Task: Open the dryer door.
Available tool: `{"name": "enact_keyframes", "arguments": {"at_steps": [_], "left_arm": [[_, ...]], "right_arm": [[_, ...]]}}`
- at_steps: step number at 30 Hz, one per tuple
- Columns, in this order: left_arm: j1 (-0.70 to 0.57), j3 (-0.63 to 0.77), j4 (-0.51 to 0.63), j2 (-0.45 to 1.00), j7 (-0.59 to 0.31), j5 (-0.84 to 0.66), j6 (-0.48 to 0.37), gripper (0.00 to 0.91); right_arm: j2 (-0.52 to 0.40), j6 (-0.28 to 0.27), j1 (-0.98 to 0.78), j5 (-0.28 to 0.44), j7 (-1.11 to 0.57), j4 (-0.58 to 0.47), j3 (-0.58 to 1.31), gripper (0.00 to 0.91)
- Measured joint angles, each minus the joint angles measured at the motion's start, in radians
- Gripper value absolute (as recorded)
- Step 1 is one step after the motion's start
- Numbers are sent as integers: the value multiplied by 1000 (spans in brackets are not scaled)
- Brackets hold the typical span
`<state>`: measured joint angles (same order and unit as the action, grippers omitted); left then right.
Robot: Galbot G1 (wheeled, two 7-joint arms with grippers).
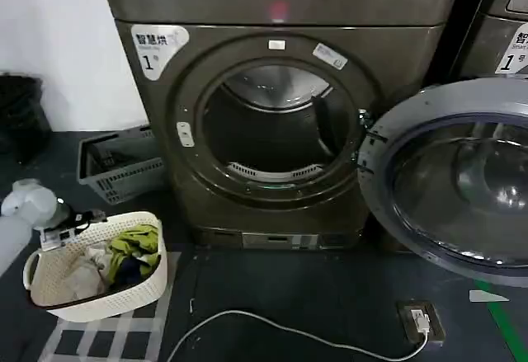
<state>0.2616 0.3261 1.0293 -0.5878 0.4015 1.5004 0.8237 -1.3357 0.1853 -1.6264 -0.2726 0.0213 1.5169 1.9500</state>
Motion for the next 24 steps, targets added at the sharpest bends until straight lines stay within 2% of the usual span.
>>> {"name": "enact_keyframes", "arguments": {"at_steps": [8, 15, 24], "left_arm": [[52, -58, 77, 43, 0, 18, 0, 907], [146, -151, 189, 91, 0, 31, 0, 907], [249, -252, 278, 128, -1, 65, 0, 907]], "right_arm": [[-11, 13, 7, 1, 5, 5, -12, 907], [-19, 21, 2, 1, 9, 7, -14, 907], [-23, 23, 0, 1, 10, 13, -15, 907]]}}
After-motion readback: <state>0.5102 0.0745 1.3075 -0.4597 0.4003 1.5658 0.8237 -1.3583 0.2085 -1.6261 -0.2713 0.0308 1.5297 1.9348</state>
